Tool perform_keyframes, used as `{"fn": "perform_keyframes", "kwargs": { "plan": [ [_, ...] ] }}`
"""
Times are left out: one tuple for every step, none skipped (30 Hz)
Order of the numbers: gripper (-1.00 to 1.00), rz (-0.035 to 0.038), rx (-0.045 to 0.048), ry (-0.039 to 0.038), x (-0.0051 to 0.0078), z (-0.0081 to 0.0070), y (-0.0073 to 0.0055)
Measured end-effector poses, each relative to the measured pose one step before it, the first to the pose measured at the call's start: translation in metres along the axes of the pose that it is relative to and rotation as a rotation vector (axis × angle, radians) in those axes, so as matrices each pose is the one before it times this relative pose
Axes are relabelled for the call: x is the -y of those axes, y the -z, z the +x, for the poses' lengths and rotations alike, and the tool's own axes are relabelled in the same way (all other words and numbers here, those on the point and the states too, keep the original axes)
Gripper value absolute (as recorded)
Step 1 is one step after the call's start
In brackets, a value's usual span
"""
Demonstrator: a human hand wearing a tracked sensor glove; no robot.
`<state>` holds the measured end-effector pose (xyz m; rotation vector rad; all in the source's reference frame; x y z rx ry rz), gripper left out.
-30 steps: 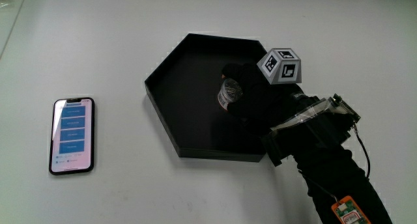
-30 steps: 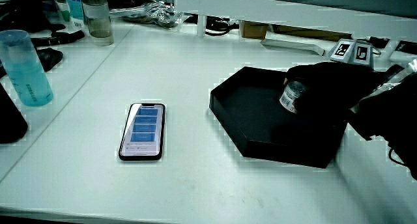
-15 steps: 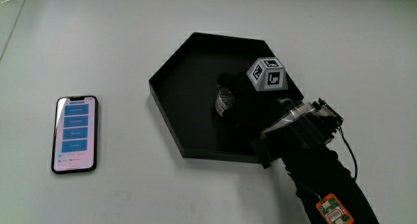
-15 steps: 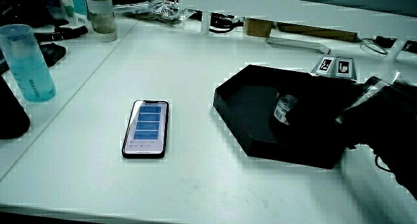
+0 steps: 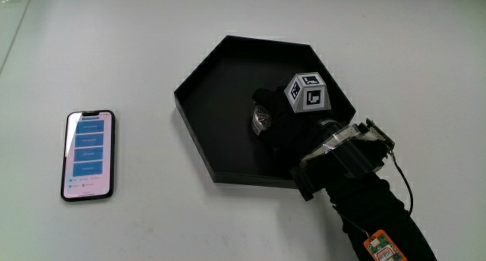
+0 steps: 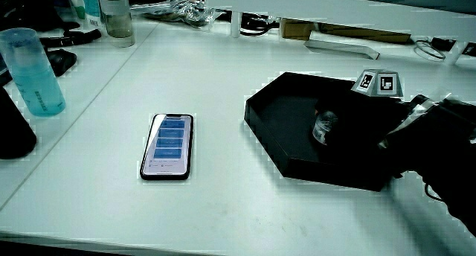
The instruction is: Place paper clip into plate
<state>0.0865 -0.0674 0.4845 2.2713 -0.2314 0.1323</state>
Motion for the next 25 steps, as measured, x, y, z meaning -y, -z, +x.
{"fn": "perform_keyframes", "kwargs": {
  "plan": [
    [-0.27, -0.00698, 0.00043, 0.00472, -0.00134, 0.00067, 0.00095],
    [-0.33, -0.01589, -0.00910, -0.00533, -0.00087, -0.00004, 0.00085],
    [-0.40, 0.01474, 0.01070, 0.01066, 0.00056, -0.00080, -0.00007],
    [-0.47, -0.02061, 0.00694, -0.00309, -0.00150, -0.00024, 0.00156],
    [-0.53, -0.02019, 0.01043, 0.01357, -0.00191, 0.00111, 0.00138],
    [-0.60, -0.02122, -0.01648, -0.00833, -0.00123, 0.00136, 0.00117],
    [-0.67, -0.02310, 0.01305, 0.01207, -0.00118, 0.00118, 0.00210],
    [-0.73, -0.01457, 0.00890, 0.00527, -0.00176, 0.00201, 0.00320],
    [-0.80, -0.00952, -0.00529, 0.00048, 0.00117, 0.00113, 0.00122],
    [-0.87, -0.01535, 0.00365, -0.00209, 0.00058, 0.00107, 0.00054],
    [-0.93, 0.01622, -0.00746, -0.00771, 0.00229, 0.00117, -0.00126],
    [-1.00, 0.02637, -0.01853, -0.00389, 0.00384, 0.00122, -0.00281],
    [-1.00, 0.04450, -0.01093, 0.00650, 0.00664, -0.00042, -0.00460],
    [-1.00, 0.04600, 0.00046, -0.00573, 0.00724, -0.00123, -0.00497],
    [-1.00, 0.10138, 0.00501, 0.01138, 0.00757, 0.00037, -0.00464],
    [-1.00, 0.11885, -0.01881, 0.00097, 0.00711, 0.00175, -0.00498],
    [-1.00, 0.04667, -0.04532, -0.00572, 0.00582, 0.00013, -0.00885],
    [-1.00, 0.02300, -0.03982, -0.01086, 0.00206, 0.00056, -0.00533],
    [-1.00, 0.01889, 0.01596, -0.00135, -0.00062, -0.00030, -0.00311],
    [-1.00, -0.00587, 0.00790, 0.00675, -0.00049, -0.00047, -0.00241],
    [-1.00, -0.01012, -0.00527, -0.00271, -0.00082, 0.00056, 0.00020],
    [-1.00, -0.00436, 0.02000, -0.00231, 0.00057, -0.00101, -0.00064],
    [-1.00, -0.00787, -0.00738, 0.01006, -0.00152, 0.00232, 0.00335],
    [-1.00, -0.01273, 0.00105, 0.00069, -0.00036, 0.00104, 0.00252],
    [-1.00, -0.00662, 0.01035, 0.00852, -0.00118, 0.00140, 0.00257]
  ]
}}
